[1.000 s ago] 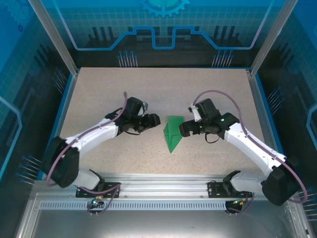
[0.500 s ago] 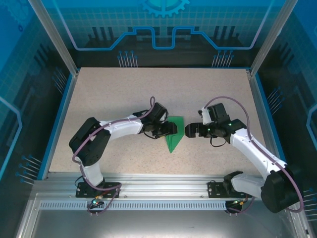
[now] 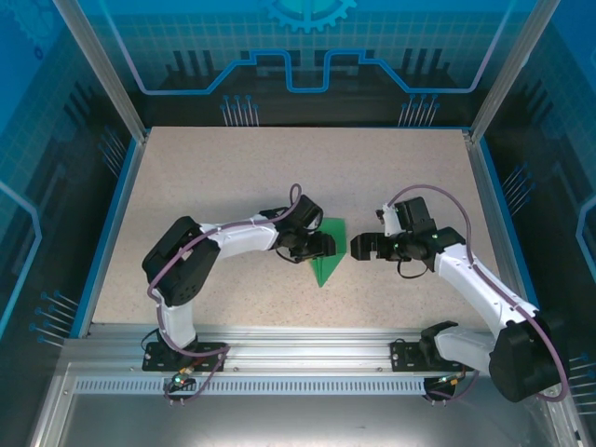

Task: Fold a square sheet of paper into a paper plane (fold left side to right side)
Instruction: Fold the wing for the fifth time at the center of the table.

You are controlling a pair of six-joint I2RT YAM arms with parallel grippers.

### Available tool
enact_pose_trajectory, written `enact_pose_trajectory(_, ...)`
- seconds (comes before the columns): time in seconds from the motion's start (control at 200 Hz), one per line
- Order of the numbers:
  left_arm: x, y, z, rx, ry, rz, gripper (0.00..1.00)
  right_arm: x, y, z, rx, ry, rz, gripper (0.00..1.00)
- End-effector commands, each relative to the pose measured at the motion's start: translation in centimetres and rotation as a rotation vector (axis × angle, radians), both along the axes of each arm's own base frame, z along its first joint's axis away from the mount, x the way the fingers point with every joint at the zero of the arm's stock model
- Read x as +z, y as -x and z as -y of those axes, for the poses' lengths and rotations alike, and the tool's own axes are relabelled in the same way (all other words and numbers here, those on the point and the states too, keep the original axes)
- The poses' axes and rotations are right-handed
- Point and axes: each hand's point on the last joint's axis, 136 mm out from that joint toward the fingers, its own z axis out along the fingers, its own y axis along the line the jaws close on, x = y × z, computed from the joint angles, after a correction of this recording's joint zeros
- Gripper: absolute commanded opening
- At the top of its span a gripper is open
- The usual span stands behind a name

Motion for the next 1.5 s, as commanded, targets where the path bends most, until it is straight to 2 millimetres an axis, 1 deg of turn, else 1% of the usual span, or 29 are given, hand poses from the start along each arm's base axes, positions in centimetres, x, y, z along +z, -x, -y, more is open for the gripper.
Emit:
enact_pose_trajectory(0.0,2.9,-0.5,-1.4,-0.008,-0.069,0.086,0.6,-0.1,0.0,0.2,-0.014,-0.023,-0.006,0.99)
enact_pose_trajectory(0.065,2.9,-0.5,-2.4,0.008,-0.114,0.104,0.63,-0.2,0.0,0.2,-0.015,-0.022,-0.01,0.99)
enact_pose_trajectory(0.13,2.3,-0.4,-2.6,0.003,-0.129,0.095,0.64,-0.4,0.0,0.2,-0.016,-0.02,-0.016,0.99)
enact_pose_trajectory(0.235,1.3,-0.1,-1.4,-0.022,-0.091,0.052,0.64,-0.5,-0.1,0.1,-0.016,-0.023,-0.022,0.99)
enact_pose_trajectory(0.345,0.8,-0.1,-0.1,-0.04,-0.043,0.035,0.63,-0.4,-0.1,0.2,-0.016,-0.021,-0.022,0.99)
enact_pose_trajectory(0.505,-0.3,-0.1,0.7,-0.063,-0.032,0.003,0.62,-0.4,0.0,0.2,-0.014,-0.016,-0.025,0.99)
enact_pose_trajectory(0.6,-0.3,0.0,1.6,-0.075,0.009,-0.005,0.58,-0.6,0.0,0.3,-0.014,-0.015,-0.03,0.99)
enact_pose_trajectory(0.69,-0.2,0.0,1.9,-0.08,0.03,-0.005,0.56,-0.8,0.1,0.2,-0.01,-0.02,-0.038,0.99)
enact_pose_trajectory(0.825,0.3,0.0,2.4,-0.095,0.061,0.001,0.56,-1.0,0.1,0.1,-0.004,-0.027,-0.047,0.99)
enact_pose_trajectory(0.97,1.2,0.0,3.6,-0.12,0.132,0.01,0.56,-1.2,0.1,0.0,0.0,-0.032,-0.056,0.99)
enact_pose_trajectory(1.04,0.9,-0.1,3.5,-0.118,0.118,0.008,0.56,-1.3,0.1,0.0,-0.001,-0.031,-0.059,0.99)
enact_pose_trajectory(1.14,0.2,-0.2,3.2,-0.119,0.089,0.0,0.52,-1.4,0.1,-0.1,0.0,-0.032,-0.062,0.99)
enact_pose_trajectory(1.301,-0.7,-0.5,3.4,-0.122,0.074,-0.005,0.42,-1.6,0.2,-0.1,0.006,-0.03,-0.071,0.99)
enact_pose_trajectory(1.396,-0.9,-0.9,3.7,-0.126,0.082,0.0,0.38,-1.8,0.4,-0.1,0.013,-0.035,-0.081,0.99)
enact_pose_trajectory(1.496,-0.8,-1.4,4.1,-0.132,0.11,0.007,0.3,-2.0,0.7,-0.4,0.028,-0.066,-0.099,0.99)
